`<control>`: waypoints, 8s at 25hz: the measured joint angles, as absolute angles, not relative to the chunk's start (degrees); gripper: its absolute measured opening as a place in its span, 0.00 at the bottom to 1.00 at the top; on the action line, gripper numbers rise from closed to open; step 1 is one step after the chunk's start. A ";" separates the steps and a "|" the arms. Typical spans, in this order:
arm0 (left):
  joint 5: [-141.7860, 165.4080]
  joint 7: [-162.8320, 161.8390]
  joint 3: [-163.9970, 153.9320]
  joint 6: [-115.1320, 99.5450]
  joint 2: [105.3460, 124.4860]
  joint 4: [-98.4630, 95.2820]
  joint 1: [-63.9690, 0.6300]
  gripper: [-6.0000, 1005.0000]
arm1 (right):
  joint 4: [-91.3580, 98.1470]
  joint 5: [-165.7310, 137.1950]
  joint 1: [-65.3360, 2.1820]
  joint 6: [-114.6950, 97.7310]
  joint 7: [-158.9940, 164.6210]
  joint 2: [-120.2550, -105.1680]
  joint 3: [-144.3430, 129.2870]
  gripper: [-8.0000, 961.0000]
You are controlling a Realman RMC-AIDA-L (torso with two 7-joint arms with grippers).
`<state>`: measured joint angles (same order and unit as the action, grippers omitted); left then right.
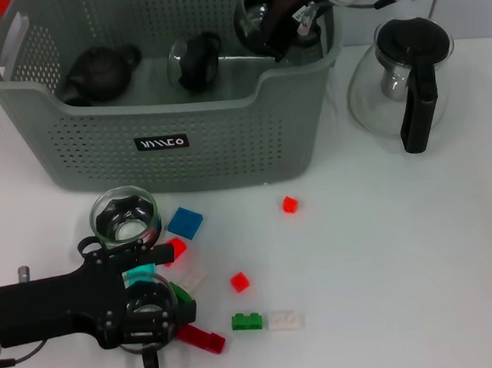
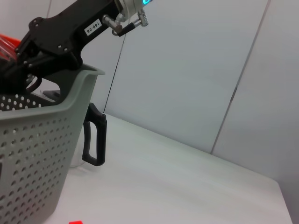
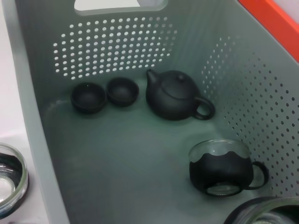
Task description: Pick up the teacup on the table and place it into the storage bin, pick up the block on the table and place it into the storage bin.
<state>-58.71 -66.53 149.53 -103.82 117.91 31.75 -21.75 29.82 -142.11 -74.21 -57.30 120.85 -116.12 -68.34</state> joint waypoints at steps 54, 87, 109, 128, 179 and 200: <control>-58.41 -65.83 149.82 -103.35 117.92 31.47 -21.71 0.87 | 28.81 -145.19 -72.60 -49.83 121.20 -119.80 -71.10 0.11; -58.27 -65.39 149.68 -103.65 118.03 31.47 -21.53 0.86 | 29.61 -148.16 -72.15 -51.68 124.69 -120.11 -73.45 0.13; -58.64 -65.43 150.08 -103.84 117.81 31.48 -21.16 0.86 | 40.88 -146.85 -68.56 -52.75 124.69 -120.20 -70.19 0.51; -58.99 -65.85 155.96 -106.23 116.55 32.57 -20.64 0.86 | 77.58 -105.51 -38.05 -68.92 111.99 -120.17 -70.34 0.97; -40.87 -128.04 146.69 -94.62 112.76 57.48 -31.36 0.85 | 64.74 -118.33 -42.67 -99.40 108.97 -117.46 -61.52 0.95; -27.22 -141.69 140.81 -97.33 115.89 60.77 -37.45 0.85 | 61.73 -120.93 -45.90 -97.24 106.90 -117.16 -61.90 0.95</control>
<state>-27.22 -141.69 140.81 -97.33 115.89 60.77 -37.45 61.73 -120.93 -45.90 -97.24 106.91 -117.16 -61.91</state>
